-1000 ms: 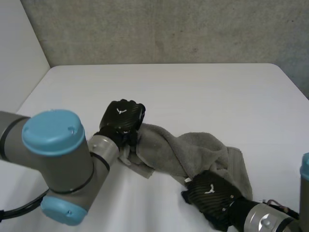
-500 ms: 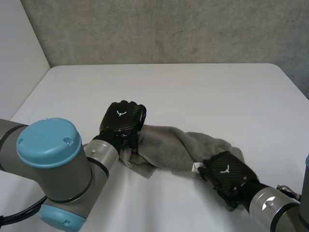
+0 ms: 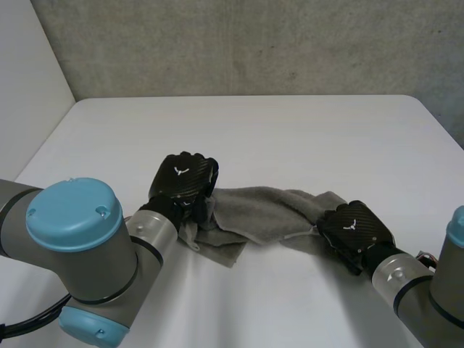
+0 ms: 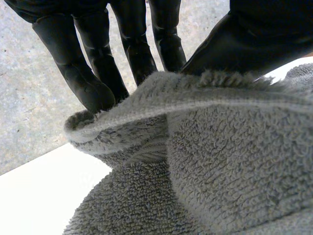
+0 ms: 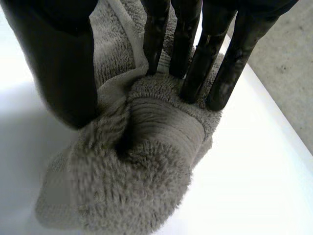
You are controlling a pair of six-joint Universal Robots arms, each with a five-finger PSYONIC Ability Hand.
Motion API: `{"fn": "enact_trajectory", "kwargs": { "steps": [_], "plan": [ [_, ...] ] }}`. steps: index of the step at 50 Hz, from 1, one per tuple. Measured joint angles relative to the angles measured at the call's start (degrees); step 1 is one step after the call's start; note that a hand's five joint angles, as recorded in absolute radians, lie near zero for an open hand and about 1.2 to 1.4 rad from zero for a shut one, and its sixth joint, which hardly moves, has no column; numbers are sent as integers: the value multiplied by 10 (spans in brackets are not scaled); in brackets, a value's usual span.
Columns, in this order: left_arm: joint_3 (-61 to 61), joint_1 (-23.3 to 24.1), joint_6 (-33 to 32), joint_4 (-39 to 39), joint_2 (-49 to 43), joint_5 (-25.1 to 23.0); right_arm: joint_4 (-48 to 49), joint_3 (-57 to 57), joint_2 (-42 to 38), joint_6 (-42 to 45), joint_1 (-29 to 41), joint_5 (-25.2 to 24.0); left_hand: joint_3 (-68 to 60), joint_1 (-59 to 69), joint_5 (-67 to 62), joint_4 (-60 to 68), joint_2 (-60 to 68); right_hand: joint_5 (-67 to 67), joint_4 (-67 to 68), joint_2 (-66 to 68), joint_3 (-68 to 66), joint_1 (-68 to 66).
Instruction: Fold the towel.
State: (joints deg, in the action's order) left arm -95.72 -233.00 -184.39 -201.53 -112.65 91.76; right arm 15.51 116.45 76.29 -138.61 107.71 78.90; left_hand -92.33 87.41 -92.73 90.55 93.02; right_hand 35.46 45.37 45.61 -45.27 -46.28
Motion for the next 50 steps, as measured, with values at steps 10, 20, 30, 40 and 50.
{"fn": "enact_trajectory", "kwargs": {
  "steps": [10, 20, 30, 40, 50],
  "plan": [
    [13, -3, -2, 0, -1, 0, 3, -57, -33, 8, -3, 48, 0, 0, 0, 0, 0, 319, 311, 306, -315, -300],
    [115, -48, -5, 2, 4, 2, 29, -207, 20, -54, -4, 70, 0, 0, 0, 0, 0, 320, 312, 306, -315, -301],
    [233, -128, 5, -20, 41, 5, 89, -341, 36, -254, -39, 66, 0, 0, 0, 0, 0, 320, 312, 306, -315, -301],
    [156, -144, 8, -25, 55, -16, -70, -316, 5, -224, -45, -8, 0, 0, 0, 0, 0, -89, -78, -79, 74, 89],
    [65, -143, 4, -30, 43, -44, -125, -193, -9, -150, 29, -77, 0, 0, 0, 0, 0, -210, -191, -179, 185, 199]
  ]
}}
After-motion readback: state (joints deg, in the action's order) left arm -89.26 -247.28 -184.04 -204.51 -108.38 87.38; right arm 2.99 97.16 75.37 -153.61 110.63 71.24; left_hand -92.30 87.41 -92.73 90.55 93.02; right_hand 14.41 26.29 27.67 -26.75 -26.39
